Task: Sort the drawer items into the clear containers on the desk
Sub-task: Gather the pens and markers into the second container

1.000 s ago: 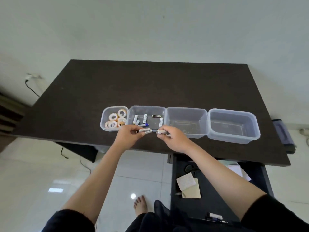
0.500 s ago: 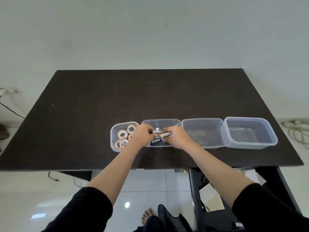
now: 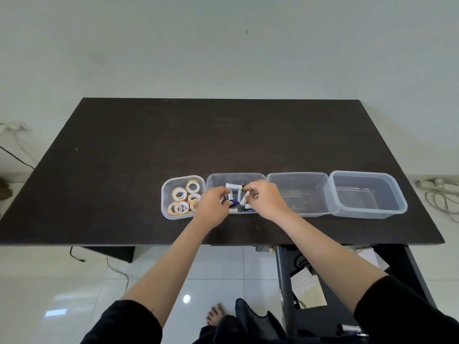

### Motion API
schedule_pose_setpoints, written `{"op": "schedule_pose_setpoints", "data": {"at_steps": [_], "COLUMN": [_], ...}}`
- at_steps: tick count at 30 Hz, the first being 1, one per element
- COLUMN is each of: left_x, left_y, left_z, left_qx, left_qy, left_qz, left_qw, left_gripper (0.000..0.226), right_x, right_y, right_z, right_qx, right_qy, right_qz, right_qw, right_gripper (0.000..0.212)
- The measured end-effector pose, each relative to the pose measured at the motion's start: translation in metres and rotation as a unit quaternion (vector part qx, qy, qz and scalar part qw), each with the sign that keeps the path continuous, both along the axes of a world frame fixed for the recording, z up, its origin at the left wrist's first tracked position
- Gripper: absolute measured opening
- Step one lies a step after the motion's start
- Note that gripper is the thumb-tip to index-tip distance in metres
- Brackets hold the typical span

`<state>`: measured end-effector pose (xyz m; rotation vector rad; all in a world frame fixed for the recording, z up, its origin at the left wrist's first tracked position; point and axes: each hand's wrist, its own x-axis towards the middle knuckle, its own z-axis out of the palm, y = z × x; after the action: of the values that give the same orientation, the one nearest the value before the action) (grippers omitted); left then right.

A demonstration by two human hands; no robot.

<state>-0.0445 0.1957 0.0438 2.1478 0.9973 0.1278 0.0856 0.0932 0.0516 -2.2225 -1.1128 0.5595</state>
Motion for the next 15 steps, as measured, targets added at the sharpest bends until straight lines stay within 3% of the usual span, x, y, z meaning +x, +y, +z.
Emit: {"op": "schedule_pose_setpoints", "data": {"at_steps": [7, 11, 15], "left_x": [-0.003, 0.011, 0.029], "left_y": [-0.084, -0.156, -0.23], "left_z": [-0.009, -0.025, -0.049], "left_qx": [0.001, -0.004, -0.077], "left_qy": [-0.121, -0.121, -0.075], "left_qz": [0.057, 0.06, 0.045], "left_qw": [0.991, 0.991, 0.993], "left_gripper": [0.021, 0.019, 0.022], "right_x": [0.005, 0.021, 0.046], "right_y": [-0.073, -0.141, -0.215], "right_z": [-0.007, -0.02, -0.049], "right_qx": [0.158, 0.138, 0.082], "right_qy": [-0.01, 0.004, 0.021], "right_qz": [0.063, 0.105, 0.102], "right_qw": [0.985, 0.985, 0.991], "right_gripper": [0.015, 0.016, 0.015]}}
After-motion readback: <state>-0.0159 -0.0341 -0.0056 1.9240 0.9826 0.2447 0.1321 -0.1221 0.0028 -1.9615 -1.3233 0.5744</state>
